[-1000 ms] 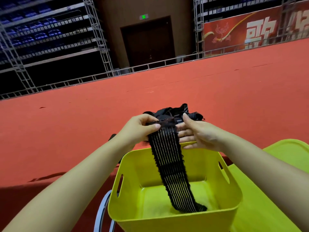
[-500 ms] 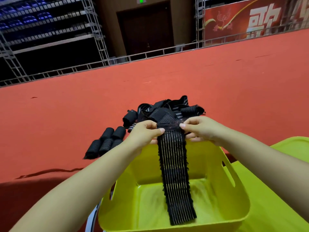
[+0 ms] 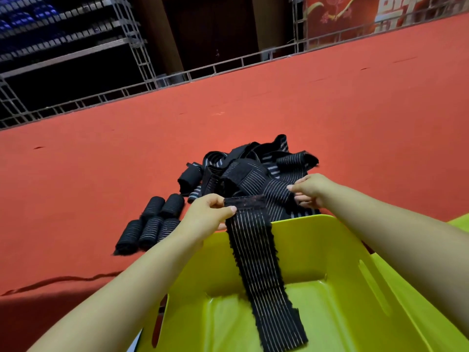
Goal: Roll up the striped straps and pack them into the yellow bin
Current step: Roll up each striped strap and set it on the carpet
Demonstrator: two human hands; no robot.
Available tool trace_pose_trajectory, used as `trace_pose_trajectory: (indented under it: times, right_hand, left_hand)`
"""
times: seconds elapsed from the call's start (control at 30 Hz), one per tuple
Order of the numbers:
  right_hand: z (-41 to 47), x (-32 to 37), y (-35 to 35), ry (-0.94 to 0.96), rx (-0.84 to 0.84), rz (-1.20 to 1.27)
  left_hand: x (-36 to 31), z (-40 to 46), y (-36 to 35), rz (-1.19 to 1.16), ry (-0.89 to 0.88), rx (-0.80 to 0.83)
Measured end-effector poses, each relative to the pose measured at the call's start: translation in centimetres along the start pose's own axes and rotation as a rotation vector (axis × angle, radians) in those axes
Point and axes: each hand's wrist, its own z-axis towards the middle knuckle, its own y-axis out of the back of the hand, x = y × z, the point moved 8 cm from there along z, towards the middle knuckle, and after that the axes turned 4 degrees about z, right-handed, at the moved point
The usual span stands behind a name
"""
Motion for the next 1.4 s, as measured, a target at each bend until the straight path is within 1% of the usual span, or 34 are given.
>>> trace_pose_trajectory:
  times: [0.17,0.23,0.33,0.43,0.57,0.63,0.77,0.87,0.97,1.0,1.1,1.17,1.27,1.33,1.4]
  right_hand:
    - [0.2,1.2,0.2,0.07,-0.079,0.154]
    - [0.0,1.7,0.8,0.097,-0.108,0.199]
    - [-1.0,3.2,2.1,0.168,-0.173,0.284]
    - [-2.6,5.6,4.0,0.283,-0.225,0.394]
    - [-6.0,8.8,6.5,0.455,-0.265,0.398]
    - [-7.7,10.0,7.5,0.528,-0.257,0.441]
    - [-10.8,11.3,8.1,0.615,-0.166,0.527]
    - [-12.7,11.7,7.9,0.665,-0.11,0.511]
    - [-13.8,10.9,7.0,0.69,-0.011,0.425]
    - [-14.3,10.4,6.3,0.699,0.037,0.352]
    - [-16.1,8.2,3.4,0.739,0.204,0.032]
    - [-17.2,6.3,1.6,0.737,0.308,-0.104]
    - [-18.0,4.3,0.4,0.708,0.353,-0.16]
    - [-18.2,3.4,0.1,0.692,0.351,-0.185]
    - [-18.1,2.6,-0.1,0.666,0.339,-0.244]
  left_hand:
    - [0.2,0.3,-0.3,-0.013,0.011,0.023]
    - [-0.1,0.1,-0.5,-0.053,0.016,0.029]
    - [-0.6,0.0,-0.8,-0.05,0.015,0.023]
    - [-1.4,-0.5,-1.2,-0.103,0.011,0.063]
    - [-2.5,-1.3,-1.8,-0.232,0.029,0.133]
    - [-3.1,-1.8,-1.9,-0.324,0.052,0.141]
    - [-4.5,-2.6,-1.4,-0.501,0.07,0.051]
    - [-5.4,-3.3,-1.7,-0.481,0.052,0.06]
    - [-5.6,-3.7,-2.4,-0.39,0.076,0.068]
    - [-5.8,-3.8,-2.7,-0.39,0.095,0.066]
    - [-6.6,-4.2,-3.8,-0.462,0.126,0.096]
    - [-6.8,-4.0,-4.3,-0.506,0.123,0.098]
    - [-6.5,-3.5,-4.5,-0.473,0.11,0.094]
    - [-6.2,-3.5,-5.0,-0.409,0.106,0.121]
    - [-5.9,-3.6,-5.3,-0.396,0.105,0.094]
